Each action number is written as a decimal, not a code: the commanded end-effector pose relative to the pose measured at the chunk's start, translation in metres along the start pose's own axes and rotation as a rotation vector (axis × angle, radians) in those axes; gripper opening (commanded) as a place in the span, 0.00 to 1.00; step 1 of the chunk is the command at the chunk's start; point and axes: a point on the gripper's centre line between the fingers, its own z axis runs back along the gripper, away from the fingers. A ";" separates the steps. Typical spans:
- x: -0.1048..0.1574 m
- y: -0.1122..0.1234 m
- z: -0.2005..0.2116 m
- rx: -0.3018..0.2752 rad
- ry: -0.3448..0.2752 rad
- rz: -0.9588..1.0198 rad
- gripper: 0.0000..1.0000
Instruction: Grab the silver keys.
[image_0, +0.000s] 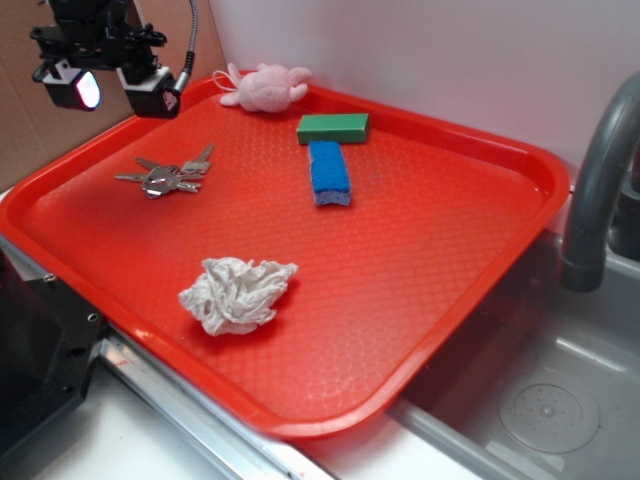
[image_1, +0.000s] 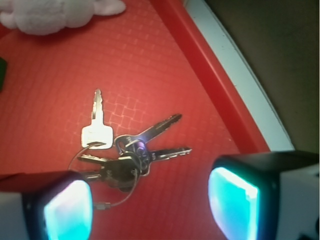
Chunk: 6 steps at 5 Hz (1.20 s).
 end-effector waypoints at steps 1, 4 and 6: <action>-0.008 0.001 -0.015 -0.016 -0.025 -0.195 1.00; -0.002 -0.023 -0.025 -0.036 -0.070 -0.700 1.00; 0.012 -0.028 -0.051 -0.067 -0.017 -0.774 1.00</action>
